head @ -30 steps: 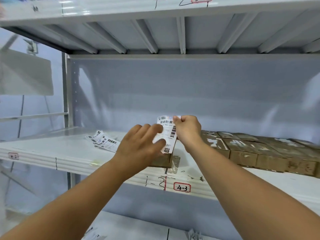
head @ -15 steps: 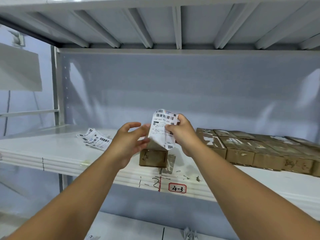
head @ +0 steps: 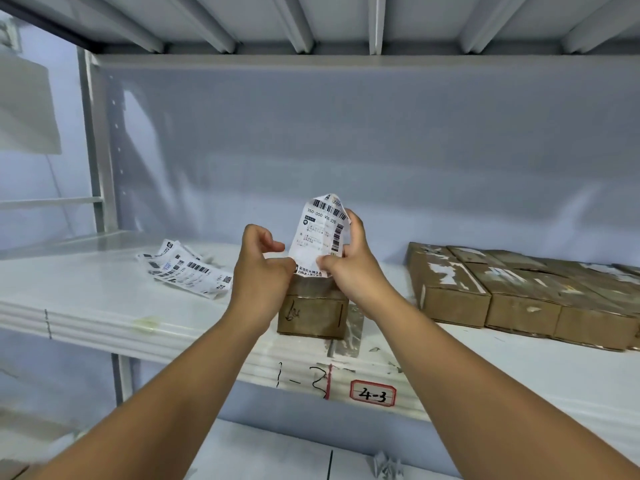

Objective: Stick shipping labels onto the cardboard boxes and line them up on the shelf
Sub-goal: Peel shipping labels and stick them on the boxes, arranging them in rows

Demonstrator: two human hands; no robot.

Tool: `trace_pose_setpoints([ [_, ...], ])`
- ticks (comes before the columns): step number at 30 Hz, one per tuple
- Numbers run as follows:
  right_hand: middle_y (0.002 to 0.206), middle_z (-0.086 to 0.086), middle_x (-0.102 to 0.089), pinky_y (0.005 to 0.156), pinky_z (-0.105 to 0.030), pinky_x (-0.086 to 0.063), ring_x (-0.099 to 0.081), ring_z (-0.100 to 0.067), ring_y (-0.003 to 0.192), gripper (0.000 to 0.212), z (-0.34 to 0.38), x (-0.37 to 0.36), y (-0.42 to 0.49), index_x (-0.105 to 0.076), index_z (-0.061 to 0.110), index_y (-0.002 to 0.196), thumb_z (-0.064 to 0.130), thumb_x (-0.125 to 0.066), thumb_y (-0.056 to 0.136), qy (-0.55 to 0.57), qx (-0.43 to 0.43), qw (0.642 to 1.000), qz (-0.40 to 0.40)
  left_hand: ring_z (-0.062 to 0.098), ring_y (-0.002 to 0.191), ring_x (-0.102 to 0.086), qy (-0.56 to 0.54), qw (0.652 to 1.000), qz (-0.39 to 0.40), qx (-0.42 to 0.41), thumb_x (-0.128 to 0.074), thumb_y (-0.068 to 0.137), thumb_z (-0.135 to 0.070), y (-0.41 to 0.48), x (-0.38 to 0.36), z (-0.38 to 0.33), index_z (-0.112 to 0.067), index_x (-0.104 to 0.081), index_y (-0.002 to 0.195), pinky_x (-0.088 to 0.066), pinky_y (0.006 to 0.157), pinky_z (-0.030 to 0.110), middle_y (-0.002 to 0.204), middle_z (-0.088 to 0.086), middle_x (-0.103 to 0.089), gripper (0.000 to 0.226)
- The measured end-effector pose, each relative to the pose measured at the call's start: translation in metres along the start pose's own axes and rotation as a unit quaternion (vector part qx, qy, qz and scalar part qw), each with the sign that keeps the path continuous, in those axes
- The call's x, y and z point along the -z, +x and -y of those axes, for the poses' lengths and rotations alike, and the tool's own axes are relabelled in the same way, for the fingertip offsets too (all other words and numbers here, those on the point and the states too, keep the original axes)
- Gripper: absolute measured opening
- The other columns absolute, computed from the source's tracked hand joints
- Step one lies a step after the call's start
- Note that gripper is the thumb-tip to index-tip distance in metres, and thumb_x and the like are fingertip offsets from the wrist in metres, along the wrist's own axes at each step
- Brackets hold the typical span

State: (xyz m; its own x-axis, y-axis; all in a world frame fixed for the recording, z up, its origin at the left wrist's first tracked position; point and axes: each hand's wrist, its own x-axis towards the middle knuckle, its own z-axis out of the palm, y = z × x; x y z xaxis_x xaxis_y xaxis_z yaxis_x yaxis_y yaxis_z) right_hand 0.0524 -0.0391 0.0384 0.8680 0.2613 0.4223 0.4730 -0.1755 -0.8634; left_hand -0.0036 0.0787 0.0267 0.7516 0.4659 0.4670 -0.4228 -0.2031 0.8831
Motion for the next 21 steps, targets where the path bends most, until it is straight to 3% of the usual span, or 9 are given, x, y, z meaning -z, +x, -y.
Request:
trace_pose_setpoints([
  [4,0.121,-0.001,-0.062,0.071,-0.028,-0.055,-0.065,-0.018,0.098,0.076,-0.017,0.001,-0.002,-0.024,0.049,0.132,-0.002,-0.053,0.083,0.04,-0.001,0.999,-0.018,0.017,0.056,-0.048,0.005,1.0,0.01,-0.017,-0.046,0.077,0.005,-0.001,-0.006,0.014,-0.027,-0.048,0.071,-0.035,0.051,0.025,0.103,0.012,-0.053,0.033],
  [7,0.12,-0.003,-0.064,0.073,-0.031,-0.056,-0.066,-0.018,0.096,0.069,-0.021,0.009,-0.004,-0.03,0.047,0.124,-0.004,-0.052,0.083,0.063,-0.001,0.997,-0.034,0.007,0.055,-0.052,0.008,1.0,0.015,-0.018,-0.048,0.081,0.004,-0.007,-0.015,0.016,-0.026,-0.057,0.075,-0.038,0.044,0.015,0.113,0.003,-0.047,0.031],
  [10,0.107,-0.003,-0.068,0.063,-0.021,-0.053,-0.068,-0.013,0.082,0.066,-0.023,0.027,-0.007,-0.034,0.036,0.133,-0.005,-0.052,0.085,0.088,-0.016,0.995,-0.047,0.003,0.067,-0.059,-0.002,0.999,0.03,-0.033,-0.056,0.084,-0.003,-0.013,-0.032,0.014,-0.026,-0.064,0.08,-0.047,0.059,0.013,0.119,0.0,-0.044,0.025],
  [12,0.097,0.0,-0.068,0.058,-0.016,-0.05,-0.066,-0.009,0.075,0.066,-0.023,0.04,-0.01,-0.035,0.033,0.137,-0.006,-0.052,0.086,0.089,-0.019,0.995,-0.05,-0.01,0.065,-0.057,-0.006,0.998,0.039,-0.042,-0.063,0.085,-0.01,-0.016,-0.045,0.013,-0.026,-0.067,0.083,-0.048,0.07,0.012,0.122,0.0,-0.043,0.017],
  [17,0.105,-0.003,-0.068,0.064,-0.022,-0.053,-0.068,-0.012,0.083,0.063,-0.03,0.068,-0.018,-0.04,0.036,0.127,-0.01,-0.051,0.085,0.098,-0.011,0.994,-0.047,-0.023,0.078,-0.053,-0.026,0.996,0.066,-0.047,-0.066,0.086,-0.014,-0.028,-0.067,0.019,-0.024,-0.07,0.089,-0.042,0.071,-0.001,0.128,-0.007,-0.043,0.011],
  [21,0.119,-0.006,-0.064,0.081,-0.034,-0.055,-0.065,-0.022,0.104,0.073,-0.04,0.073,-0.025,-0.038,0.038,0.13,-0.015,-0.049,0.081,0.111,0.002,0.993,-0.03,-0.027,0.076,-0.049,-0.005,0.993,0.107,-0.042,-0.064,0.087,-0.01,-0.027,-0.067,0.021,-0.018,-0.071,0.096,-0.046,0.076,0.007,0.135,-0.008,-0.041,0.015],
])
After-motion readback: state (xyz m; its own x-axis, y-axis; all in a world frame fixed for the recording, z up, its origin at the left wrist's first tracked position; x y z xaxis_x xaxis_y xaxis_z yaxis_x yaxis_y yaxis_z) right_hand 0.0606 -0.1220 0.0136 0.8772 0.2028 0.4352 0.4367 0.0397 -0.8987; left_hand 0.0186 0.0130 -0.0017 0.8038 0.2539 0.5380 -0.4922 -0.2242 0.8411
